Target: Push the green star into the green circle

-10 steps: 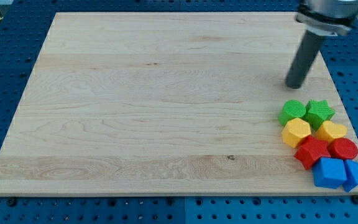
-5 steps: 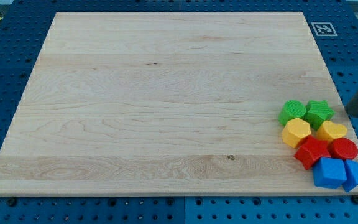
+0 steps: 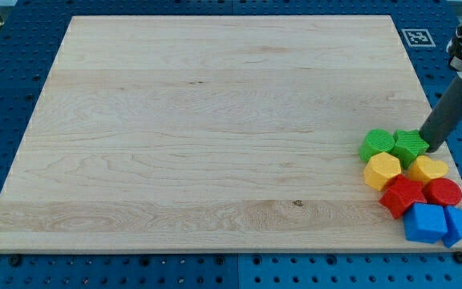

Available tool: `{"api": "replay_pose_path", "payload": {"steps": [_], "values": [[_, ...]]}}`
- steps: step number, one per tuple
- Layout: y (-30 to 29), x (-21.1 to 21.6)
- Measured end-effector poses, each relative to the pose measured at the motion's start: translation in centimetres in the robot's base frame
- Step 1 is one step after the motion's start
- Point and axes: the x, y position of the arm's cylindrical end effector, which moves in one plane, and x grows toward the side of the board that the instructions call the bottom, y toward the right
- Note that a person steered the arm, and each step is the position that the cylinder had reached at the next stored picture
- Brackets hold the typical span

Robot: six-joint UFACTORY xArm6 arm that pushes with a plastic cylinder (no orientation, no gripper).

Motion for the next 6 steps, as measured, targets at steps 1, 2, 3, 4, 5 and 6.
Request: {"api": "replay_pose_path", "payload": {"steps": [1,2,3,4,5,6], "values": [[1.5,0.0],[3.4,0.5],[2.2,1.0],[0.3,1.0],[-1.9,1.0],[-3.9,1.0]]}}
